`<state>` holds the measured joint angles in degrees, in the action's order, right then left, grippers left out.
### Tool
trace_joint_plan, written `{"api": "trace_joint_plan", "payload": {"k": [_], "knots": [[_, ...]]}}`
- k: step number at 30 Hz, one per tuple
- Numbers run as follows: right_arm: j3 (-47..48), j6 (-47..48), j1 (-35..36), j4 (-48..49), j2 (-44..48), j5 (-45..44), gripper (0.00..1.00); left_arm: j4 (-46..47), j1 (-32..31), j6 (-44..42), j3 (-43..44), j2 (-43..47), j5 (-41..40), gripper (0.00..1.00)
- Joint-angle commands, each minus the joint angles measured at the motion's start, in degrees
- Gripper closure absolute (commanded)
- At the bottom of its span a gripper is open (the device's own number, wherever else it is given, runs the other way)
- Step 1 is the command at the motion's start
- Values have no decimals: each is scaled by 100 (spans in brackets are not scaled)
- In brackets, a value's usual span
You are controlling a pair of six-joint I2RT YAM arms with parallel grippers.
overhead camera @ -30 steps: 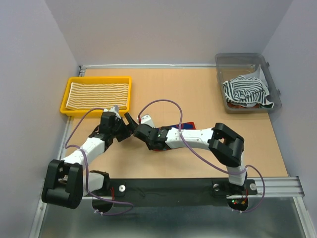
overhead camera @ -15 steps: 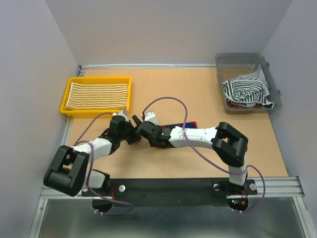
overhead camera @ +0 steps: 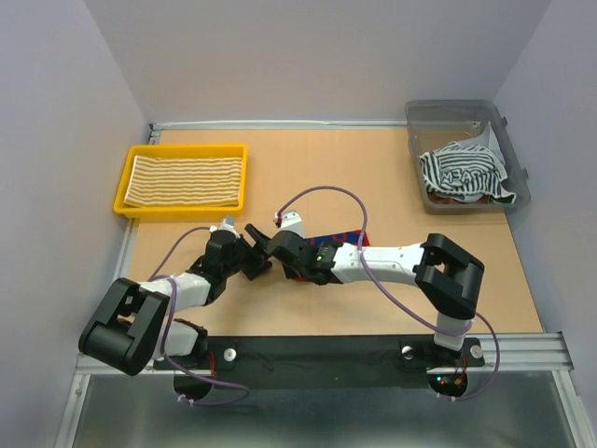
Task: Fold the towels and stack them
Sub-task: Neatly place the folded towel into the bin
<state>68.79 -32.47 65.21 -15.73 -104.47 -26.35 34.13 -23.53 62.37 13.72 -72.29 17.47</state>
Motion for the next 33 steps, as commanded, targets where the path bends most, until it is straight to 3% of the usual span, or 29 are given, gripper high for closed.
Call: {"api": "trace_joint_plan", "payload": {"k": [1,23,28,32,33], "knots": [[-200,-242,-35,579,321,-2,100,111,-29,249,-106,-57,-69,9],[-630,-348,-70,1256,436,262,99,612,-398,724,61,-707,-297,21],[-569,-313,-70,1282,366,315,100,630,-539,698,114,-883,-359,38],[-595,-286,-70,1291,374,323,100,656,-556,593,166,-953,-420,61],[-604,-286,-70,1291,383,315,99,656,-556,540,184,-971,-420,72]]}}
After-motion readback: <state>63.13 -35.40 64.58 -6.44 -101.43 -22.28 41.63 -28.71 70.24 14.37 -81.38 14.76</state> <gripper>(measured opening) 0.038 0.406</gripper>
